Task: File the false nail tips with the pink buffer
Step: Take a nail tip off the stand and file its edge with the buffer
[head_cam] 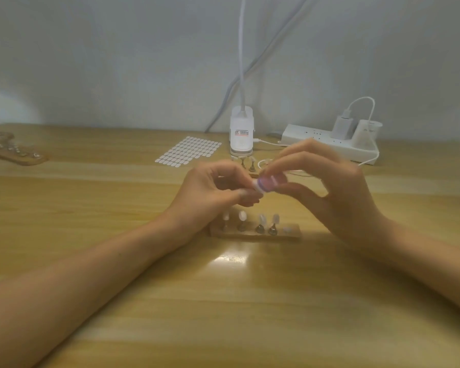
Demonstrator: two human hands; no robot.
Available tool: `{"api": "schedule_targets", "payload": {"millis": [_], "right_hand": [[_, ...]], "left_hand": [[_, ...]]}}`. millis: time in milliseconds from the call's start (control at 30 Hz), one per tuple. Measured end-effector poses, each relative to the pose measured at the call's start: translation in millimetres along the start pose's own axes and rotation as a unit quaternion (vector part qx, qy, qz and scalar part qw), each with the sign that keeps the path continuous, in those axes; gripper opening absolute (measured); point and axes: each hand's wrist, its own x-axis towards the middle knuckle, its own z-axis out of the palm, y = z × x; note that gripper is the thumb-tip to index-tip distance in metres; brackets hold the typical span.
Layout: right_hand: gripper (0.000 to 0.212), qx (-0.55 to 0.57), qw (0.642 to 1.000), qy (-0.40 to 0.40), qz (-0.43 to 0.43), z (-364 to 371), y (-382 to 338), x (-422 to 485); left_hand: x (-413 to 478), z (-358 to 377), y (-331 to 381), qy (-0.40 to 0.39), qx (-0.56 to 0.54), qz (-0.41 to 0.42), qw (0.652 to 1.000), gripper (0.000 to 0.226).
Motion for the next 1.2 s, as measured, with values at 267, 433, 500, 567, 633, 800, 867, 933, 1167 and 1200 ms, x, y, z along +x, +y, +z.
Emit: {"api": "schedule_targets", "payload": {"millis": [267, 433, 500, 567, 633, 800, 867, 933, 1167, 1200], "right_hand": [[0.013, 0.003, 1.0, -0.001, 0.017, 1.0, -1.7, 0.3], [0.014, -0.013, 0.999, -0.007, 0.052, -1.0, 4.9, 1.9], [0.013, -0.012, 0.999, 0.01, 0.044, -2.6, 3.2, 0.8], [0.013, -0.015, 1.0, -0.011, -0.006, 4.9, -1.5, -1.4], [0.013, -0.023, 0.999, -0.024, 0.001, 6.6, 0.3, -0.8], [0.014, -0.023, 0.999, 0.019, 0.017, 0.0, -0.5, 0.4], [0.014, -0.031, 0.999, -0.01, -0.029, 7.9, -5.2, 0.0], [0.014, -0.042, 0.999, -0.013, 0.002, 6.4, -1.0, 1.8], [0.011, -0.058, 0.998, -0.013, -0.034, 8.2, -11.8, -0.6], [0.011, -0.062, 0.996, -0.023, -0.054, 11.0, -14.7, -0.9]], "left_hand": [[-1.0, 0.4, 0.5, -0.012, 0.014, 0.007, 1.0, 0.02], [0.4, -1.2, -2.0, 0.001, 0.018, -0.001, 1.0, 0.024], [-0.8, 0.7, -1.1, -0.008, 0.025, 0.003, 1.0, 0.026], [-0.5, -0.4, -0.5, -0.012, 0.025, 0.01, 1.0, 0.024], [0.1, -1.2, -1.5, -0.011, 0.025, 0.012, 1.0, 0.027], [-1.7, 0.7, -0.6, -0.008, 0.018, 0.01, 1.0, 0.024], [-1.1, 0.2, 0.3, -0.01, 0.009, 0.008, 1.0, 0.016], [-0.3, 0.0, -0.7, -0.008, 0.017, 0.007, 1.0, 0.026], [-0.3, -1.3, -2.6, -0.023, 0.024, 0.009, 0.999, 0.026], [-0.6, -2.0, -2.6, -0.023, 0.033, 0.007, 0.999, 0.026]]}}
